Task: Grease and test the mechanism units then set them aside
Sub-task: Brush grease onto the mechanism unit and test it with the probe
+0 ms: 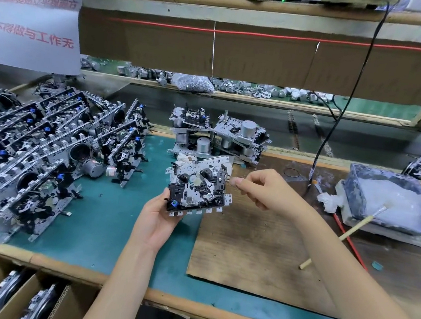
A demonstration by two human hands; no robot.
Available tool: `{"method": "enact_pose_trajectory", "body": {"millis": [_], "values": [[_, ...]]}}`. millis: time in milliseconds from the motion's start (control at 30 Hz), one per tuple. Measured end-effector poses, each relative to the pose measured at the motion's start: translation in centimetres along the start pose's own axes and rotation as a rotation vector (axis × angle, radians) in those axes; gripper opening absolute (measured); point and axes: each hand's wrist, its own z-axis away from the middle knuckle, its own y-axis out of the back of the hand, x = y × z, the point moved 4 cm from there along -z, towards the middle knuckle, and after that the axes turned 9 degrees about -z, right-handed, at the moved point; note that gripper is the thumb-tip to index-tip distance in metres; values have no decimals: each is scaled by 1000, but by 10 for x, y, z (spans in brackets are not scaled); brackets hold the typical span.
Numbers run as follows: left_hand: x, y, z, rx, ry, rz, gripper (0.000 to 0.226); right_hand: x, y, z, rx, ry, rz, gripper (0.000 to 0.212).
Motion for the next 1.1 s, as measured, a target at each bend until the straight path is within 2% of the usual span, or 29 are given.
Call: {"method": "enact_pose_trajectory", "body": {"millis": [200,333,500,667,1100], "values": [[0,1,1,7,-1,0,55,4,-5,0,37,51,14,41],[0,-1,1,5,14,29,55,9,-8,0,64,71,60,49],[0,-2,1,6,25,45,52,8,-9,-2,57,65,84,46],[2,-5,3,-23,12,18,35,4,-5,-2,22,29,57,44],[2,-4,2,-36,14,-23,34,-1,0,-1,-17,8,79,42]]}}
